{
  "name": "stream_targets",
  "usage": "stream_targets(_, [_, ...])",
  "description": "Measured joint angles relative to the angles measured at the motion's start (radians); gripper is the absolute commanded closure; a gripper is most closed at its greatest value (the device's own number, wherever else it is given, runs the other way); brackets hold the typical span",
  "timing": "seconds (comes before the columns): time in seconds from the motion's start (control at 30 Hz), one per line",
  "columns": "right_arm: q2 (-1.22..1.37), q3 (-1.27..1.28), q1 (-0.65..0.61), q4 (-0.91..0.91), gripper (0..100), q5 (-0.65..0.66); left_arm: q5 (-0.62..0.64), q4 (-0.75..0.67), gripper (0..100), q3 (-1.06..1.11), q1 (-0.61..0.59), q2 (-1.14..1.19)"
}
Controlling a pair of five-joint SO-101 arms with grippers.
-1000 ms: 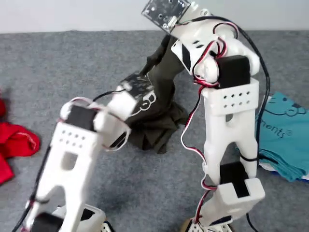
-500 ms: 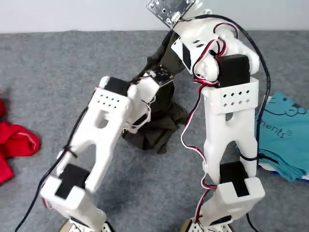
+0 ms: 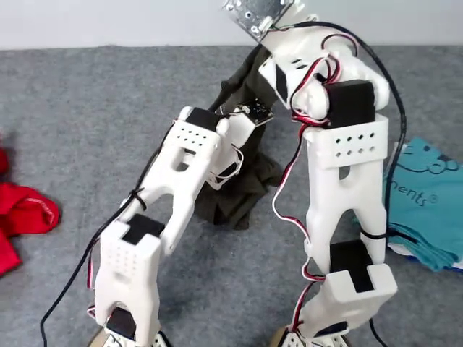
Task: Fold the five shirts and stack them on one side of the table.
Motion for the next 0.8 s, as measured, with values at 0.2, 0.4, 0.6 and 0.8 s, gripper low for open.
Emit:
stream_targets(0.2, [0.000, 0.000, 0.055, 0.000, 98.9, 0.000, 0.002, 0.002, 96, -0.054, 0.000, 0.043])
stream_targets(0.4, [0.052, 0.000, 0.127, 0.000, 98.9, 0.000, 0.005, 0.074, 97, -0.066, -0.011, -0.008])
stream_targets(0.6, [0.101, 0.000, 0.193, 0.000, 98.9, 0.000, 0.005, 0.166, 97, -0.066, -0.084, -0.232])
stream_targets(0.8, [0.120, 0.000, 0.252, 0.000, 98.9, 0.000, 0.005, 0.195, 97, -0.066, -0.201, -0.485])
